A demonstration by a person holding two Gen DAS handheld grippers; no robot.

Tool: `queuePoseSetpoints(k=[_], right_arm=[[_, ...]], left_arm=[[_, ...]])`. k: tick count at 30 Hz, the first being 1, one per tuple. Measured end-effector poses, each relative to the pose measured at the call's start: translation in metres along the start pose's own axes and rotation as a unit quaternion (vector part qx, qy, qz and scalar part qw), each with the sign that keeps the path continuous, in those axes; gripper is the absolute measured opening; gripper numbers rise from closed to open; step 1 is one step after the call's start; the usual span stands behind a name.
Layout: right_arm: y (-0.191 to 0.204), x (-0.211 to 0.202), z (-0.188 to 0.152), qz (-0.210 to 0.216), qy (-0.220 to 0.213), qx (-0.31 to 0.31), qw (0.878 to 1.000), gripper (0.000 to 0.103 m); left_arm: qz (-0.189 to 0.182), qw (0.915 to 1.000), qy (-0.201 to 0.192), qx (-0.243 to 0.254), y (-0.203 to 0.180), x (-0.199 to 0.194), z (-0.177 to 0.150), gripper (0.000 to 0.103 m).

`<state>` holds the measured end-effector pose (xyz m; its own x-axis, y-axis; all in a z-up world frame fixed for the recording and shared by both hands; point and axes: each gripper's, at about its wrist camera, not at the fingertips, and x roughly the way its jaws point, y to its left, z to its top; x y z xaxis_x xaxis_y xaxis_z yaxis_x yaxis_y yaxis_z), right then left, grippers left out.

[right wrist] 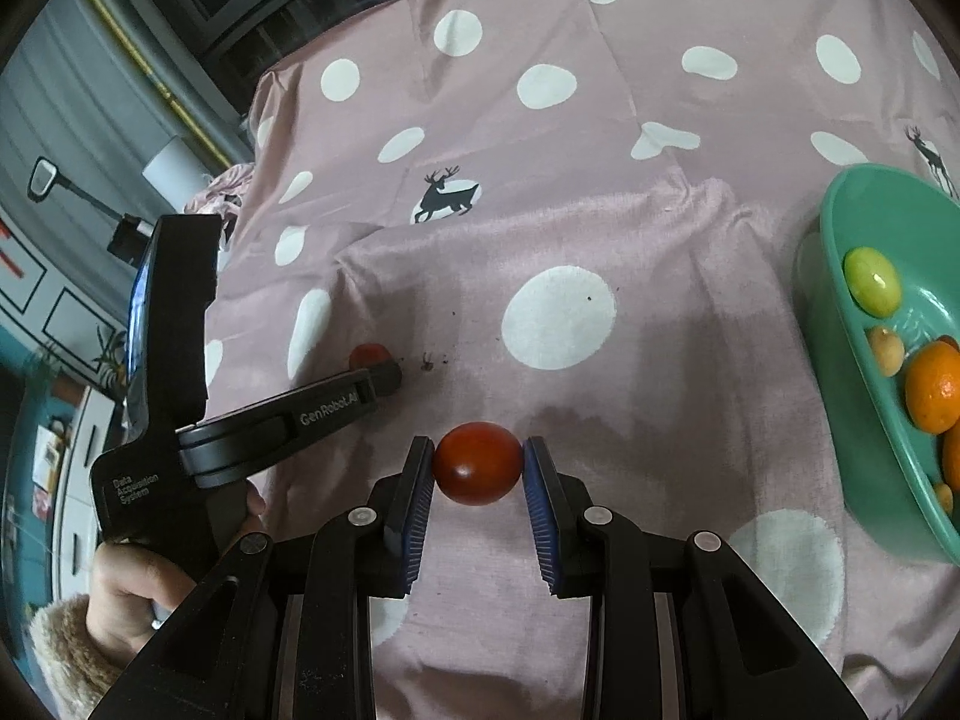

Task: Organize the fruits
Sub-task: 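Close the right gripper on one tomato while the left gripper closes on the other, then carry the tomato in the right gripper over the bowl while the left gripper carries its tomato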

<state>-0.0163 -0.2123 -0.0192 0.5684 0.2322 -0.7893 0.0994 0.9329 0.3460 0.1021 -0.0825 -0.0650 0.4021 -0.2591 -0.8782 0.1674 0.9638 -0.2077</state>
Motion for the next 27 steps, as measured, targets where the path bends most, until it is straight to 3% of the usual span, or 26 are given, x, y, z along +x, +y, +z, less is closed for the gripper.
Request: queuePoseSetpoints(k=[9, 19, 27], right_arm=[[-0.001, -0.003, 0.0, -0.004, -0.005, 0.0, 1.0, 0.032], [-0.005, -0.018, 0.003, -0.008, -0.028, 0.006, 1.0, 0.032], [-0.012, -0.038, 0.006, -0.011, -0.059, 0.015, 0.998, 0.032]], left_arm=[[0.012, 0.9997, -0.017, 0.01, -0.004, -0.007, -0.003, 0.025], [0.007, 0.9955, -0.086, 0.04, -0.024, -0.055, -0.013, 0.025], [-0.015, 0.9867, -0.151, 0.059, -0.039, -0.104, -0.029, 0.025]])
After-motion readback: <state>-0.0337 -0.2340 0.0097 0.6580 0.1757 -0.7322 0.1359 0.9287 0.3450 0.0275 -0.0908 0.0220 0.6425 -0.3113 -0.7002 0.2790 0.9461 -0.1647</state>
